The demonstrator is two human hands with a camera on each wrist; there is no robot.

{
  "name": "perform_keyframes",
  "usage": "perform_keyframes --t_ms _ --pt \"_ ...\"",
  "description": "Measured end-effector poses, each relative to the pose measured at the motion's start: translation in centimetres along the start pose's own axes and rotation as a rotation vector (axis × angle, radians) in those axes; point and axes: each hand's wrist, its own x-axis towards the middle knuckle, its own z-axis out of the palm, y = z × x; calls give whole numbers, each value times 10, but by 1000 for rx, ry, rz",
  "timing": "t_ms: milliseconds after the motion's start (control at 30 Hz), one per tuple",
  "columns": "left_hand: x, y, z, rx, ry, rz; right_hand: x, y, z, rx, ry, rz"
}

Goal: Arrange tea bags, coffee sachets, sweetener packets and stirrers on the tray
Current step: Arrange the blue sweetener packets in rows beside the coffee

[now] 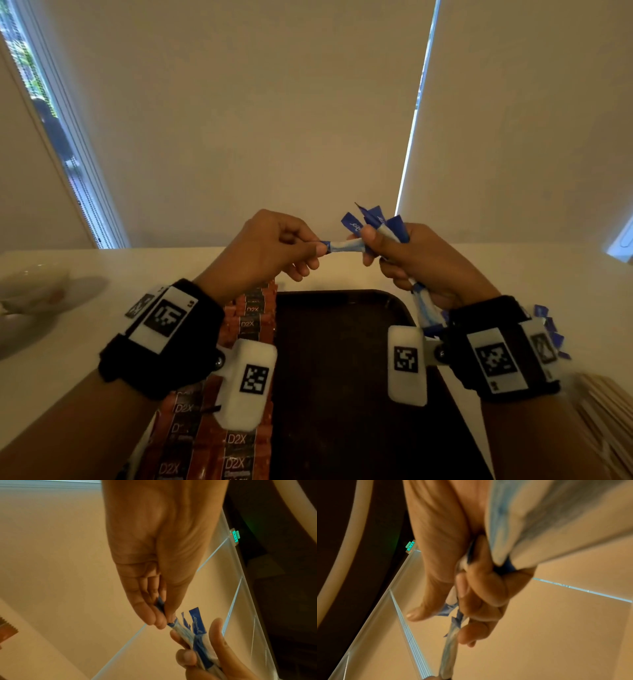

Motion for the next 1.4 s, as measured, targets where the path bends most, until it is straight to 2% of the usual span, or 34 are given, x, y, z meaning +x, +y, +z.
perform_keyframes --t_ms 200,300,433,567,700,767,900,1067,1167,1400 --pt "-4 2 -3 -88 -97 -107 -2 0 4 -83 41 37" --pt "-2 1 -13 49 -169 -107 -1 1 5 -87 46 71" --pt "9 8 -12 405 -100 96 4 5 9 -51 80 99" --pt "16 15 3 766 -144 324 8 9 13 -1 109 149" --pt "26 14 10 977 -165 382 10 13 11 6 99 182" --pt "34 12 12 970 -219 318 10 16 8 -30 111 206" --pt "52 -7 13 971 -444 28 8 18 -7 -55 188 236" --pt "72 -34 30 1132 -639 -137 7 14 -20 45 207 253" --pt "77 -44 41 1191 -686 -180 7 13 -21 63 188 251" --pt "83 -52 58 1323 -697 -144 7 13 -25 75 179 242"
